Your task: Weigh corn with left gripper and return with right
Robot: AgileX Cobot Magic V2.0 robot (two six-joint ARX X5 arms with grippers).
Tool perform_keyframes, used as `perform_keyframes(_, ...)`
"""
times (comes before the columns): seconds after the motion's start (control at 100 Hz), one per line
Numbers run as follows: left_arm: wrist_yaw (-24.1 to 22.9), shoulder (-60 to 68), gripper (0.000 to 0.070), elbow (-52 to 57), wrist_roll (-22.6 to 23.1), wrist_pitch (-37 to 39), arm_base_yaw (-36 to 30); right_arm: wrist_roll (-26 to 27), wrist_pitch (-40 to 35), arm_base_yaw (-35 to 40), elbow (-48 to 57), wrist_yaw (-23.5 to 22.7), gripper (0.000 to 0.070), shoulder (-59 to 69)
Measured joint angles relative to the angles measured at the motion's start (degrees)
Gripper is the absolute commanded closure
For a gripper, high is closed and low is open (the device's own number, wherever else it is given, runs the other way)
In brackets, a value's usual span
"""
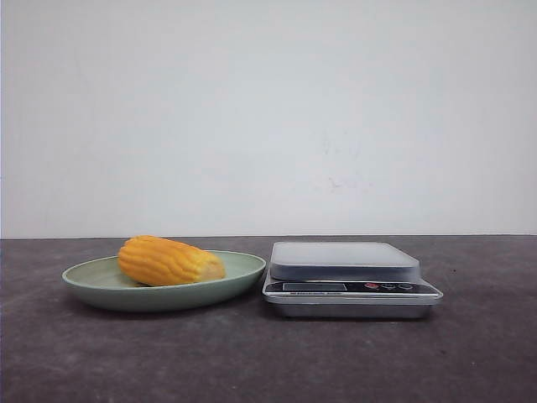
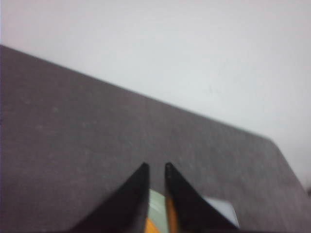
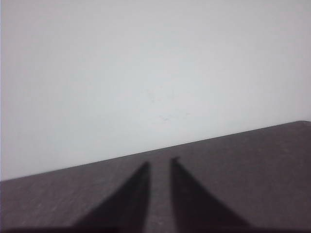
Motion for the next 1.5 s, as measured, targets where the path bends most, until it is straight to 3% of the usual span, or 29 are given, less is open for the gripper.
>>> perform_keyframes(0.04, 0.76, 1.88, 0.0271, 1.97, 1.09, -1.05, -0.76, -0.55, -0.17, 0.02, 1.46, -1.92, 0.0345, 1.31)
perform_keyframes(0.07, 1.09, 2.82, 0.0237, 2.86, 1.77, -1.46, -1.36, -0.81, -0.17, 0.13, 2.21, -3.5, 0.0345, 2.08)
perform_keyframes(0.16, 1.4, 3.72, 0.0236, 3.74, 3.67, -1.77, -3.13, -1.44, -0.59, 0.9, 2.99, -6.05, 0.0323, 3.52)
perform_keyframes(0.32, 1.4, 3.65, 0.0257, 3.78, 5.14, -2.64, -5.29, -2.6, -4.72, 1.42, 2.99, -6.99, 0.0148, 3.8)
perform_keyframes(0.51, 0.74, 6.75, 0.0282, 3.89, 5.62, -4.02, -10.78, -5.14, -10.38, 1.68, 2.99, -6.97, 0.0147, 3.69)
perform_keyframes(0.71, -9.53, 15.15, 0.0281, 3.96, 5.66, -5.4, -20.48, -6.62, -12.04, 2.45, 2.99, -6.99, 0.0147, 3.69)
perform_keyframes(0.96, -14.05, 29.18, 0.0275, 3.96, 5.18, -2.62, -27.61, -6.88, -13.7, 2.58, 3.02, -6.99, 0.0106, 3.69)
perform_keyframes(1.26, -15.17, 45.09, 0.0275, 3.96, -0.48, 2.58, -29.18, -7.78, -16.13, 2.75, 3.02, -6.97, 0.0083, 3.69)
perform_keyframes(1.5, -15.37, 52.3, 0.0257, 3.96, -3.87, 2.12, -29.29, -8.57, -16.44, 2.75, 3.04, -6.97, 0.0083, 3.69)
